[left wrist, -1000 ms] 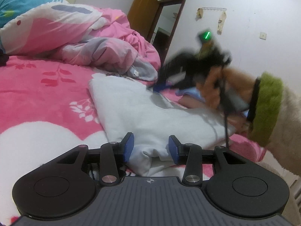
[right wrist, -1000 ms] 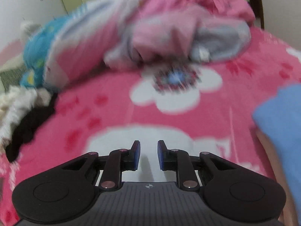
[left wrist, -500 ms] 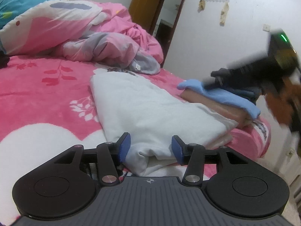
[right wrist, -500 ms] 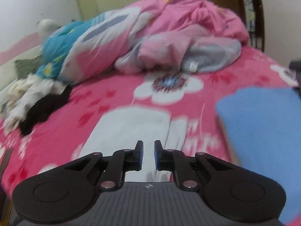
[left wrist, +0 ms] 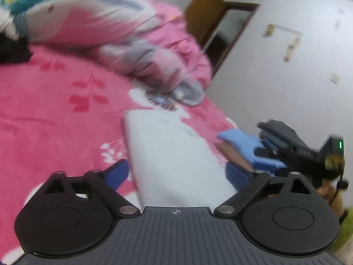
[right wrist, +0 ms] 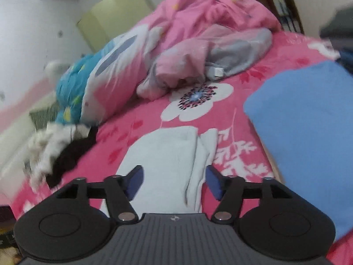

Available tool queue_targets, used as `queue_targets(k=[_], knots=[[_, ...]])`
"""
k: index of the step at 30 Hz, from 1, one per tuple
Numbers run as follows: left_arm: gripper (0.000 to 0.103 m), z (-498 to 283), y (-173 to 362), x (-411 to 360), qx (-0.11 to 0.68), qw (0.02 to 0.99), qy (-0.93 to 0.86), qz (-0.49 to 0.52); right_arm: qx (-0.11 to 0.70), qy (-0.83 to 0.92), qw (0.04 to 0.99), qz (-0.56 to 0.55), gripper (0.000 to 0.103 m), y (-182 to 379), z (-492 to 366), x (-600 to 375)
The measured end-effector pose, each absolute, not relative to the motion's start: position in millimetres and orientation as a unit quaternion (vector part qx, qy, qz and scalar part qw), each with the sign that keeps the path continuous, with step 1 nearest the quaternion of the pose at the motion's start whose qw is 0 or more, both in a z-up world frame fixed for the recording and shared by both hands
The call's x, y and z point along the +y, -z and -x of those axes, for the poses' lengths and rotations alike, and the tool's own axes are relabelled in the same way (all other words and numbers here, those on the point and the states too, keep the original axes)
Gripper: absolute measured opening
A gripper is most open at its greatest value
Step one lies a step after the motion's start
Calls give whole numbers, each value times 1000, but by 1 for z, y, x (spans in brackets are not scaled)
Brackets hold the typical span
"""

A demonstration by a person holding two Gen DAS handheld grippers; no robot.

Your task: Fold clothes

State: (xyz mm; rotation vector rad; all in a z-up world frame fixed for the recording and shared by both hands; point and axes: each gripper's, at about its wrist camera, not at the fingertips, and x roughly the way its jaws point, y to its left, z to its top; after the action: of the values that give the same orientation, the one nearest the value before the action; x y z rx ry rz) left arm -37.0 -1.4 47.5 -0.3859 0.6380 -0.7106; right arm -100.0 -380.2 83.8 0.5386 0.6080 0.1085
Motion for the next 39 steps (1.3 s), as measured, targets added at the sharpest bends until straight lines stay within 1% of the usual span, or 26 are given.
queue_targets(k=[1, 4, 6, 7, 8, 10, 13, 16, 18, 19, 20, 21, 22, 24, 25, 26, 30, 34, 39], knots=[[97, 25, -43, -2, 326, 863, 334, 194, 306, -52, 909, -277, 76, -77, 92, -385], [95, -7, -23, -5, 380, 832, 333, 229, 351, -54, 879, -319, 76, -45, 75, -390], [95, -26, -10, -7, 403, 813, 336, 252, 360, -56, 867, -340, 77, -30, 67, -391], [94, -34, -5, -8, 410, 806, 336, 263, 362, -57, 863, -349, 79, -24, 63, -392], [93, -43, -2, -11, 412, 802, 337, 270, 359, -61, 860, -357, 81, -21, 58, -393], [92, -61, -1, -17, 411, 799, 344, 273, 355, -68, 856, -371, 81, -19, 43, -398], [88, -88, 3, -31, 420, 789, 353, 276, 355, -77, 848, -387, 81, -14, 12, -406], [79, -110, 7, -42, 418, 786, 360, 280, 355, -88, 848, -384, 80, -12, -19, -408], [67, -121, 11, -48, 415, 787, 356, 287, 353, -93, 852, -376, 72, -12, -36, -408], [62, -126, 13, -50, 414, 787, 353, 290, 354, -93, 853, -372, 61, -11, -43, -408], [52, -129, 14, -51, 415, 788, 349, 292, 353, -94, 855, -369, 49, -9, -46, -408], [45, -131, 15, -52, 416, 788, 346, 294, 351, -96, 856, -367, 43, -9, -47, -407], [42, -132, 16, -51, 416, 787, 344, 298, 349, -98, 857, -365, 31, -8, -48, -406], [30, -130, 14, -48, 411, 787, 344, 305, 345, -102, 860, -362, 18, -7, -50, -405], [28, -127, 11, -46, 406, 789, 345, 307, 340, -107, 862, -361, 10, -8, -49, -404], [24, -123, 6, -44, 399, 790, 347, 308, 329, -112, 867, -357, 8, -13, -44, -402], [19, -98, -29, -41, 363, 799, 364, 312, 291, -122, 894, -319, 6, -44, -19, -390], [19, -52, -78, -39, 310, 811, 397, 298, 244, -122, 921, -277, 6, -87, 21, -379], [18, 11, -135, -42, 251, 814, 439, 287, 174, -111, 949, -239, 5, -143, 92, -372]])
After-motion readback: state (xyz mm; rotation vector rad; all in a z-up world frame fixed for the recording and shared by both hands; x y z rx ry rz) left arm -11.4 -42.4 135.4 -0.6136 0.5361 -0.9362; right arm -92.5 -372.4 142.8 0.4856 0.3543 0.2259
